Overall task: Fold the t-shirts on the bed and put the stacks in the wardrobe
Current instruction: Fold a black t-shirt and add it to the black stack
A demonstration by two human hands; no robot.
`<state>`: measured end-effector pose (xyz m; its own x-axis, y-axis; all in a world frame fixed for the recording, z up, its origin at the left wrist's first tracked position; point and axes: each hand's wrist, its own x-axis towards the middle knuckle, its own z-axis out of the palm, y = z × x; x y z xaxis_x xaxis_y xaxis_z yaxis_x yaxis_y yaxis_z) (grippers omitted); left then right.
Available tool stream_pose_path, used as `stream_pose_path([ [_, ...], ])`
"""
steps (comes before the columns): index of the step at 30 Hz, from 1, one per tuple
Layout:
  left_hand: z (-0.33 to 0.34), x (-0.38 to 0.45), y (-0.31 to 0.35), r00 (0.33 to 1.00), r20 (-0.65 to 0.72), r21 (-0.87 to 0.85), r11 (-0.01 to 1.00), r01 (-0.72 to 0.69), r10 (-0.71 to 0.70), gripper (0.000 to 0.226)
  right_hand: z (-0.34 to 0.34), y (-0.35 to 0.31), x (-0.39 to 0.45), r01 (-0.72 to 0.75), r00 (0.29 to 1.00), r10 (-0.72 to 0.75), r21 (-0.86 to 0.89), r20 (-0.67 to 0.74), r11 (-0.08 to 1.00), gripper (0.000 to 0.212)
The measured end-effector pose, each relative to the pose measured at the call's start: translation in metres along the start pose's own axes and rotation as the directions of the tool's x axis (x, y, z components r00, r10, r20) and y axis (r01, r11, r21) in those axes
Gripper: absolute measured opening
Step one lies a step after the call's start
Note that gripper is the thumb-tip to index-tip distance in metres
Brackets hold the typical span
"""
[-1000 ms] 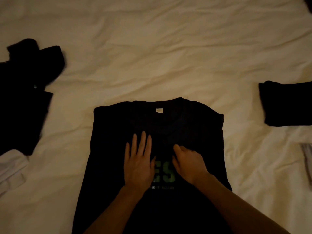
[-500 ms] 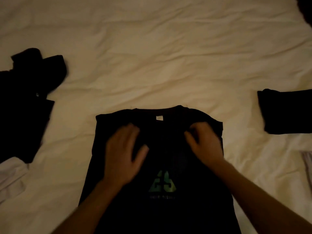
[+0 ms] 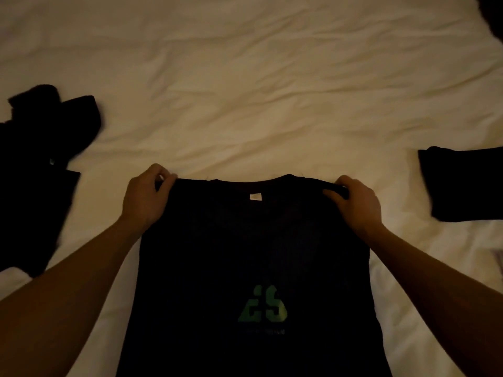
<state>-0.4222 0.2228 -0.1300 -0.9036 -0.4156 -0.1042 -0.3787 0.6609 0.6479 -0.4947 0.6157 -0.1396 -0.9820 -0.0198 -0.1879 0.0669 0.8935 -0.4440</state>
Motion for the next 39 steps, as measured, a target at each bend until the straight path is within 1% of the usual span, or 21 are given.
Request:
stream_pose_path([
  [2,0.004,-0.004,-0.008,0.999,0.019,0.087,0.995,-0.048,0.046,0.024,0.002,0.002,0.003,0.012,1.000,-0.012,-0.041,-0.009,0.999,0.031],
  [5,0.010,-0.002,0.002,0.982,0.159,0.303,0.942,-0.145,0.101,0.036,0.003,0.005,0.009,0.038,0.993,-0.028,-0.088,0.112,0.995,0.044],
  [6,0.011,0.003,0.011,0.978,0.193,0.359,0.923,-0.141,0.075,0.042,0.002,0.003,0.012,0.046,0.988,-0.037,-0.056,0.147,0.997,0.047],
  [8,0.016,0.016,0.025,0.965,0.257,0.447,0.892,-0.063,-0.060,0.049,-0.002,-0.006,0.021,0.043,0.971,-0.049,0.035,0.235,0.998,0.045],
  [10,0.022,0.025,0.031,0.912,0.373,0.447,0.895,-0.014,-0.172,0.048,-0.002,-0.015,0.027,0.086,0.946,-0.098,0.054,0.309,0.995,0.033],
  [11,0.026,0.027,0.031,0.894,0.414,0.408,0.913,-0.014,-0.171,0.045,0.001,-0.018,0.029,0.137,0.942,-0.136,0.021,0.307,0.990,0.025],
  [12,0.028,0.028,0.031,0.901,0.411,0.370,0.929,-0.025,-0.140,0.041,0.004,-0.021,0.030,0.179,0.945,-0.167,-0.016,0.281,0.984,0.020],
  [13,0.029,0.028,0.031,0.926,0.363,0.350,0.936,-0.037,-0.100,0.039,0.005,-0.022,0.031,0.200,0.955,-0.186,-0.040,0.230,0.979,0.018],
  [15,0.027,0.026,0.035,0.981,0.193,0.363,0.929,-0.072,0.001,0.038,0.005,-0.024,0.032,0.203,0.973,-0.196,-0.050,0.125,0.978,0.017],
  [16,0.025,0.024,0.038,0.992,0.112,0.382,0.918,-0.102,0.064,0.038,0.004,-0.025,0.032,0.197,0.978,-0.191,-0.067,0.081,0.978,0.018],
  [18,0.022,0.022,0.037,0.974,-0.010,0.427,0.882,-0.199,0.224,0.039,0.004,-0.027,0.029,0.156,0.988,-0.156,-0.126,0.007,0.980,0.023],
  [20,0.023,0.016,0.029,0.921,-0.062,0.456,0.832,-0.316,0.384,0.041,0.009,-0.033,0.015,0.131,0.978,-0.164,-0.237,-0.126,0.963,0.027],
  [22,0.026,-0.002,0.023,0.889,-0.062,0.449,0.808,-0.382,0.455,0.034,0.020,-0.036,-0.010,0.216,0.921,-0.301,-0.321,-0.246,0.922,0.030],
  [23,0.029,-0.016,0.022,0.878,-0.060,0.438,0.803,-0.405,0.475,0.032,0.024,-0.037,-0.025,0.295,0.890,-0.379,-0.312,-0.255,0.903,0.031],
  [24,0.032,-0.033,0.023,0.864,-0.056,0.414,0.799,-0.436,0.501,0.031,0.027,-0.039,-0.040,0.377,0.876,-0.436,-0.269,-0.208,0.886,0.032],
  [26,0.044,-0.075,0.030,0.826,-0.007,0.347,0.776,-0.526,0.563,0.032,0.038,-0.040,-0.070,0.499,0.859,-0.511,-0.179,-0.027,0.848,0.038],
  [29,0.070,-0.134,0.033,0.790,0.220,0.367,0.701,-0.611,0.573,0.050,0.059,-0.039,-0.107,0.571,0.820,-0.552,-0.268,0.151,0.776,0.047],
  [31,0.085,-0.152,0.024,0.814,0.313,0.432,0.690,-0.581,0.490,0.067,0.073,-0.037,-0.121,0.561,0.828,-0.518,-0.328,0.215,0.760,0.045],
  [33,0.093,-0.156,0.018,0.836,0.337,0.462,0.697,-0.548,0.433,0.073,0.081,-0.034,-0.127,0.551,0.834,-0.493,-0.349,0.248,0.758,0.042],
  [36,0.098,-0.156,0.013,0.845,0.326,0.469,0.704,-0.534,0.423,0.068,0.082,-0.036,-0.129,0.559,0.828,-0.489,-0.346,0.273,0.754,0.037],
  [39,0.093,-0.154,0.011,0.873,0.291,0.475,0.733,-0.486,0.390,0.064,0.081,-0.037,-0.135,0.537,0.837,-0.452,-0.308,0.308,0.785,0.043],
])
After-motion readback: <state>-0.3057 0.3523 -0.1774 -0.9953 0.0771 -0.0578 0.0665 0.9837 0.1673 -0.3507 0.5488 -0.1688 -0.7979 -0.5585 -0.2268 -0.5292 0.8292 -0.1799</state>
